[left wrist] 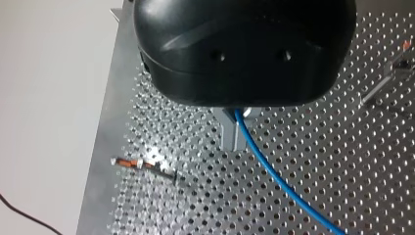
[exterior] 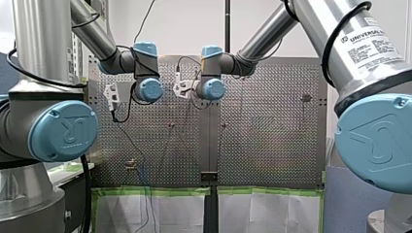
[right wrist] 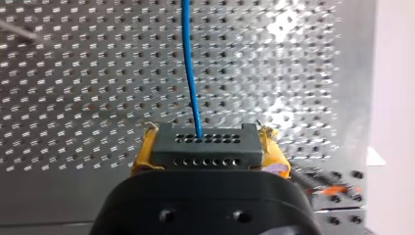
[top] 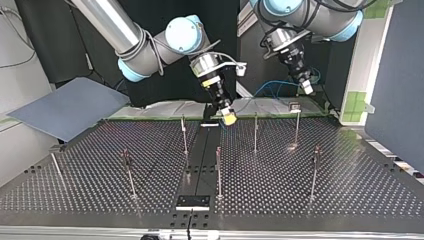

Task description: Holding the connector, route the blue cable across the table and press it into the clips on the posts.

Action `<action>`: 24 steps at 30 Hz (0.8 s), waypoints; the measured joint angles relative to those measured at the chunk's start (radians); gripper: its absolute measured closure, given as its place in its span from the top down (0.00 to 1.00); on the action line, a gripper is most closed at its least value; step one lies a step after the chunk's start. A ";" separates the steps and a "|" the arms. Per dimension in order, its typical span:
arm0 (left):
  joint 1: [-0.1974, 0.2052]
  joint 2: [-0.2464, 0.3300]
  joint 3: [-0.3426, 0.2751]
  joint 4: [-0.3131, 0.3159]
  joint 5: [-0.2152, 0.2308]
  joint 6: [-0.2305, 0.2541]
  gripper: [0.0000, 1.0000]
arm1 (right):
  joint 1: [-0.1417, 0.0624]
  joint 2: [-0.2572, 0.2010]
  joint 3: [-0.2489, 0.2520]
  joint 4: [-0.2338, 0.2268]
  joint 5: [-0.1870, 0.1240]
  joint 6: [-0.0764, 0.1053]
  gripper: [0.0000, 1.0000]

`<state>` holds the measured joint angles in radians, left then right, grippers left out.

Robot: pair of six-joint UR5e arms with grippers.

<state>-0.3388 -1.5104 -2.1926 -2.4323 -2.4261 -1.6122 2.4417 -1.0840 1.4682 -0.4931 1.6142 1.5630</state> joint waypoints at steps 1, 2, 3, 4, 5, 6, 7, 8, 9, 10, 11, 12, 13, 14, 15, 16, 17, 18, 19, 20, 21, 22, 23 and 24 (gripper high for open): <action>0.008 0.000 0.000 -0.002 0.007 0.000 0.00 | 0.001 0.001 -0.012 0.005 -0.001 0.000 0.00; 0.016 0.000 0.000 -0.004 0.014 0.001 0.00 | 0.002 0.001 -0.021 0.009 -0.002 0.000 0.00; 0.024 0.000 0.001 -0.005 0.021 0.001 0.00 | 0.002 0.001 -0.029 0.013 -0.004 0.000 0.00; 0.033 0.000 0.001 -0.005 0.030 0.003 0.00 | 0.004 0.002 -0.040 0.019 -0.006 0.000 0.00; 0.040 0.000 0.002 -0.005 0.037 0.005 0.00 | 0.005 0.002 -0.049 0.022 -0.008 0.000 0.00; 0.049 0.001 0.005 -0.005 0.046 0.009 0.00 | 0.005 0.002 -0.057 0.025 -0.009 0.001 0.00; 0.057 0.001 0.008 -0.006 0.053 0.012 0.00 | 0.006 0.003 -0.069 0.028 -0.011 0.002 0.00; 0.065 0.002 0.012 -0.006 0.061 0.015 0.00 | 0.007 0.003 -0.078 0.030 -0.013 0.003 0.00; 0.077 0.002 0.018 -0.007 0.073 0.019 0.00 | 0.008 0.004 -0.086 0.032 -0.014 0.004 0.00; 0.086 0.002 0.023 -0.009 0.082 0.021 0.00 | 0.008 0.005 -0.095 0.035 -0.016 0.006 0.00; 0.096 0.002 0.028 -0.010 0.092 0.022 0.00 | 0.009 0.006 -0.101 0.036 -0.018 0.007 0.00; 0.109 0.002 0.036 -0.013 0.105 0.022 0.00 | 0.010 0.007 -0.106 0.038 -0.020 0.007 0.00; 0.119 0.002 0.042 -0.014 0.115 0.022 0.00 | 0.011 0.011 -0.113 0.040 -0.021 0.008 0.00; 0.129 0.002 0.049 -0.017 0.125 0.021 0.00 | 0.011 0.014 -0.117 0.042 -0.022 0.009 0.00; 0.141 0.001 0.059 -0.021 0.137 0.020 0.00 | 0.011 0.018 -0.121 0.044 -0.022 0.010 0.00; 0.150 0.001 0.066 -0.024 0.146 0.019 0.00 | 0.012 0.023 -0.127 0.047 -0.023 0.010 0.00; 0.158 0.001 0.073 -0.029 0.154 0.018 0.00 | 0.012 0.028 -0.131 0.049 -0.023 0.011 0.00; 0.169 0.001 0.083 -0.036 0.165 0.017 0.00 | 0.013 0.033 -0.136 0.052 -0.023 0.011 0.00; 0.174 0.001 0.088 -0.040 0.170 0.016 0.00 | 0.015 0.040 -0.144 0.057 -0.023 0.011 0.00; 0.185 0.001 0.098 -0.050 0.178 0.015 0.00 | 0.015 0.045 -0.151 0.060 -0.023 0.011 0.00; 0.195 0.001 0.108 -0.059 0.184 0.014 0.00 | 0.016 0.049 -0.157 0.062 -0.022 0.011 0.00; 0.201 0.001 0.116 -0.066 0.188 0.012 0.00 | 0.017 0.054 -0.167 0.066 -0.022 0.011 0.00; 0.207 0.001 0.124 -0.073 0.190 0.011 0.00 | 0.018 0.057 -0.173 0.069 -0.022 0.011 0.00; 0.213 0.001 0.134 -0.081 0.193 0.009 0.00 | 0.019 0.060 -0.178 0.072 -0.022 0.011 0.00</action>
<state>-0.1258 -1.5098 -2.0585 -2.5135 -2.2333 -1.6028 2.4607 -1.0244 1.2898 -0.4209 1.5922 1.5744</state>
